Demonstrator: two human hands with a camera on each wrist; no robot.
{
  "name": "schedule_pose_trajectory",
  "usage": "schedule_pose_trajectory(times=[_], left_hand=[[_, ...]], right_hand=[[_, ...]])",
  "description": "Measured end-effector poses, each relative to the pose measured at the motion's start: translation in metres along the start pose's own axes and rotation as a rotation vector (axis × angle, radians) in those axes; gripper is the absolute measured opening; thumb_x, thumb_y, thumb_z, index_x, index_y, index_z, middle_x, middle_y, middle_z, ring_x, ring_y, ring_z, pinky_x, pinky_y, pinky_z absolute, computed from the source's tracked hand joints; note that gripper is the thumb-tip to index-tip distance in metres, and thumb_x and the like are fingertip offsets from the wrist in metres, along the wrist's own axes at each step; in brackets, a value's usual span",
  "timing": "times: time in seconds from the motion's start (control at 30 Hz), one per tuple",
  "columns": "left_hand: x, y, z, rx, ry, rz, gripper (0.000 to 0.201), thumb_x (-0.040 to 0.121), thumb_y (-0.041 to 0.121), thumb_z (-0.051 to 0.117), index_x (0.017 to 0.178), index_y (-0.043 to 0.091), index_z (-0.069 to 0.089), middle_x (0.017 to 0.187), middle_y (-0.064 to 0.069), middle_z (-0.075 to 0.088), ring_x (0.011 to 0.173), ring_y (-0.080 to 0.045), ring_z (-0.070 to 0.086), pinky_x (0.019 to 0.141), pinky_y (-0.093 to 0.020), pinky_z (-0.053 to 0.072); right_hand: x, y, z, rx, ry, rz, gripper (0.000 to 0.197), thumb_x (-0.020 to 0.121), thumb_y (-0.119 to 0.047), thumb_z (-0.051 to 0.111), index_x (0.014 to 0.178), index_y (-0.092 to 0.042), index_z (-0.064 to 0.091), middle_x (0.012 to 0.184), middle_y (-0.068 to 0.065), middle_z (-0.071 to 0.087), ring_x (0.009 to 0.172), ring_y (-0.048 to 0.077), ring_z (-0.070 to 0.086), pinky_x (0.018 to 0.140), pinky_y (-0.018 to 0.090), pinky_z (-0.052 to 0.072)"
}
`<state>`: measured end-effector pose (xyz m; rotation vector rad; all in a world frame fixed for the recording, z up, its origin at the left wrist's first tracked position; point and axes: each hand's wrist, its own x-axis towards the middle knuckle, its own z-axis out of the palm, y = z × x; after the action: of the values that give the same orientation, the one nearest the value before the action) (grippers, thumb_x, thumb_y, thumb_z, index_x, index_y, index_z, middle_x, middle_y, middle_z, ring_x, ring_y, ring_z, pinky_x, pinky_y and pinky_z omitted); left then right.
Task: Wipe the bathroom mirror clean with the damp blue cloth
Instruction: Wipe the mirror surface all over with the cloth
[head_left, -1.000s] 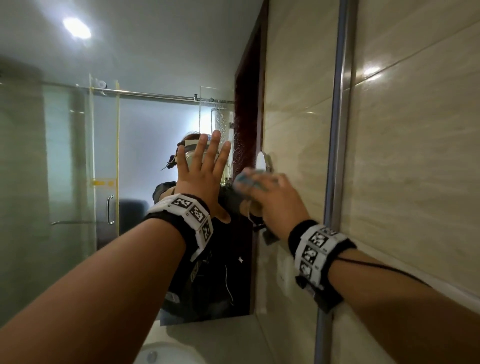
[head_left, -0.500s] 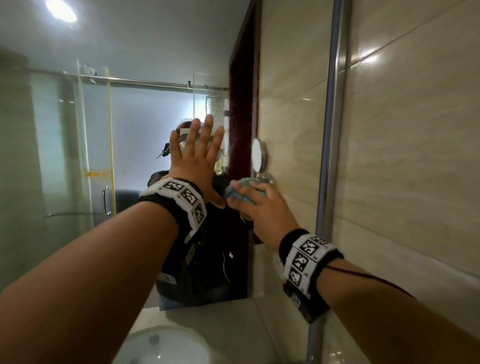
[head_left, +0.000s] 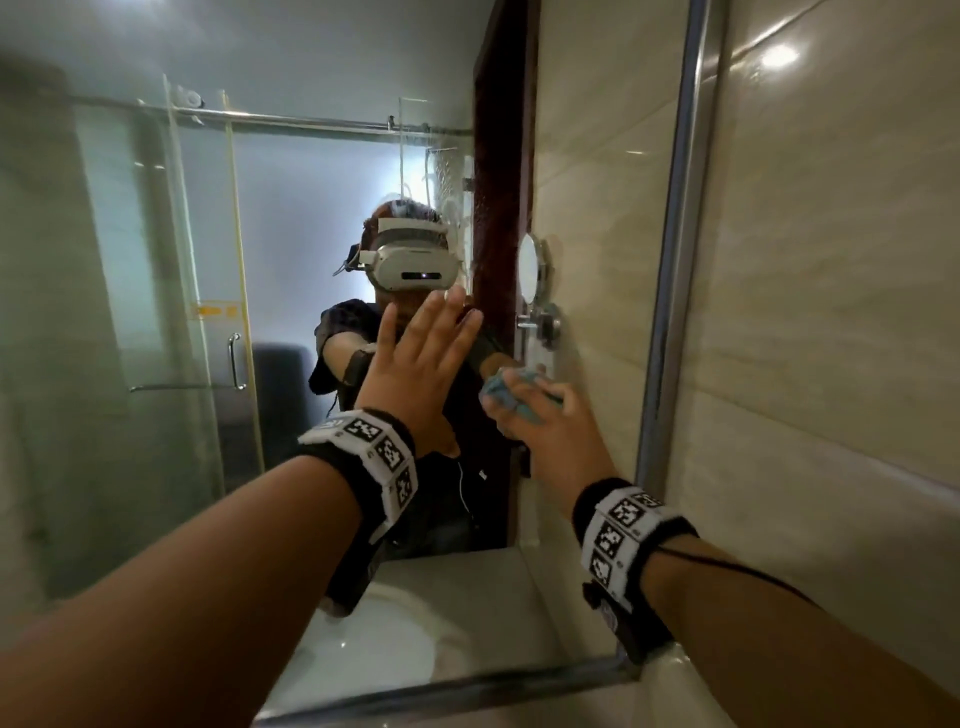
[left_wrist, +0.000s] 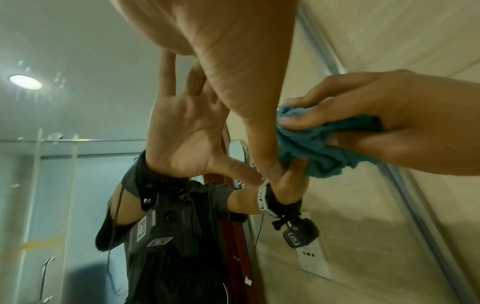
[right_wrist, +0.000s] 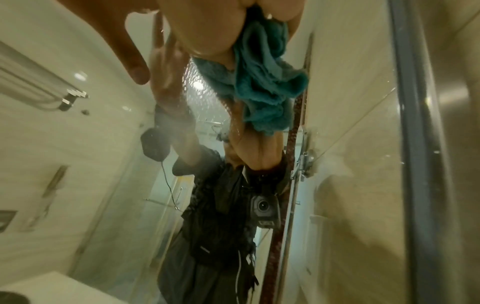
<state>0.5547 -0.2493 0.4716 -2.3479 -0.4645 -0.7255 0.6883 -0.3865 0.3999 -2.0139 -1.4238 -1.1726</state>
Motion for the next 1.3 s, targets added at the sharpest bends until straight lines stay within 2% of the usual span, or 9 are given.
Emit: schedule_pose_trajectory(times=[0.13, 0.33, 0.47, 0.63, 0.83, 0.97, 1.1, 1.23, 1.3], left_hand=[[0.004, 0.002, 0.009, 0.028, -0.022, -0.019, 0.148, 0.054, 0.074, 0.07, 0.137, 0.013, -0.038, 0.149, -0.012, -0.035, 0.14, -0.031, -0.025, 0.112, -0.056, -0.011], [0.006, 0.003, 0.011, 0.023, -0.024, -0.024, 0.149, 0.053, 0.071, 0.072, 0.138, 0.015, -0.036, 0.15, -0.011, -0.034, 0.14, -0.031, -0.025, 0.113, -0.055, -0.01], [0.005, 0.005, 0.01, 0.042, -0.016, -0.038, 0.149, 0.053, 0.072, 0.072, 0.138, 0.014, -0.037, 0.148, -0.012, -0.035, 0.14, -0.031, -0.025, 0.111, -0.055, -0.012], [0.004, 0.006, 0.008, 0.039, -0.02, -0.047, 0.151, 0.051, 0.073, 0.072, 0.137, 0.014, -0.038, 0.148, -0.012, -0.037, 0.14, -0.031, -0.026, 0.108, -0.054, -0.016], [0.006, 0.006, 0.011, 0.023, -0.03, -0.046, 0.153, 0.049, 0.073, 0.073, 0.137, 0.016, -0.038, 0.147, -0.011, -0.037, 0.14, -0.031, -0.027, 0.106, -0.054, -0.019], [0.007, 0.006, 0.012, 0.033, -0.024, -0.05, 0.153, 0.048, 0.075, 0.072, 0.137, 0.016, -0.038, 0.147, -0.012, -0.037, 0.139, -0.031, -0.027, 0.107, -0.055, -0.018], [0.007, 0.009, 0.01, 0.058, -0.028, -0.062, 0.155, 0.048, 0.076, 0.072, 0.136, 0.014, -0.039, 0.146, -0.013, -0.038, 0.139, -0.031, -0.027, 0.109, -0.056, -0.014], [0.002, 0.012, 0.005, 0.085, -0.021, -0.07, 0.151, 0.051, 0.073, 0.072, 0.138, 0.012, -0.036, 0.149, -0.014, -0.033, 0.141, -0.032, -0.023, 0.109, -0.055, -0.013], [-0.003, 0.017, 0.003, 0.082, -0.024, -0.08, 0.147, 0.056, 0.07, 0.072, 0.139, 0.011, -0.034, 0.15, -0.015, -0.031, 0.141, -0.032, -0.021, 0.109, -0.054, -0.013]], right_hand=[[0.009, 0.014, -0.015, -0.001, -0.024, -0.05, 0.073, 0.073, 0.007, 0.057, 0.129, -0.037, 0.049, 0.143, -0.003, 0.042, 0.117, 0.034, 0.043, 0.096, 0.04, 0.043], [0.07, 0.03, -0.053, 0.037, 0.26, 0.46, 0.069, 0.084, 0.01, 0.04, 0.138, -0.033, 0.041, 0.152, -0.005, 0.024, 0.13, 0.029, 0.027, 0.108, 0.023, 0.018], [0.021, 0.001, -0.006, -0.002, 0.016, 0.017, 0.081, 0.073, 0.009, 0.063, 0.137, -0.033, 0.039, 0.149, 0.0, 0.032, 0.135, 0.036, 0.028, 0.102, 0.057, 0.033], [-0.022, 0.022, 0.007, -0.043, -0.08, -0.183, 0.09, 0.065, 0.015, 0.068, 0.134, -0.033, 0.036, 0.144, 0.001, 0.042, 0.126, 0.039, 0.043, 0.093, 0.054, 0.045], [0.004, 0.055, -0.036, 0.053, 0.179, 0.501, 0.074, 0.081, 0.012, 0.042, 0.14, -0.033, 0.037, 0.153, -0.005, 0.024, 0.135, 0.029, 0.027, 0.115, 0.037, 0.019], [-0.003, 0.044, -0.022, 0.007, 0.222, 0.528, 0.072, 0.084, 0.01, 0.043, 0.142, -0.033, 0.035, 0.153, -0.007, 0.022, 0.134, 0.028, 0.024, 0.114, 0.032, 0.019], [-0.047, 0.019, 0.007, 0.047, 0.025, 0.458, 0.082, 0.077, 0.018, 0.047, 0.137, -0.036, 0.04, 0.153, -0.008, 0.021, 0.138, 0.026, 0.016, 0.11, 0.03, 0.007], [-0.1, -0.011, 0.026, -0.002, -0.176, 0.329, 0.089, 0.046, 0.023, 0.073, 0.118, -0.028, 0.063, 0.135, 0.004, 0.048, 0.116, 0.028, 0.035, 0.087, 0.036, 0.048], [-0.112, -0.016, 0.022, 0.061, -0.289, 0.32, 0.072, 0.072, 0.014, 0.062, 0.129, -0.029, 0.053, 0.145, 0.002, 0.03, 0.131, 0.027, 0.028, 0.102, 0.037, 0.039]])
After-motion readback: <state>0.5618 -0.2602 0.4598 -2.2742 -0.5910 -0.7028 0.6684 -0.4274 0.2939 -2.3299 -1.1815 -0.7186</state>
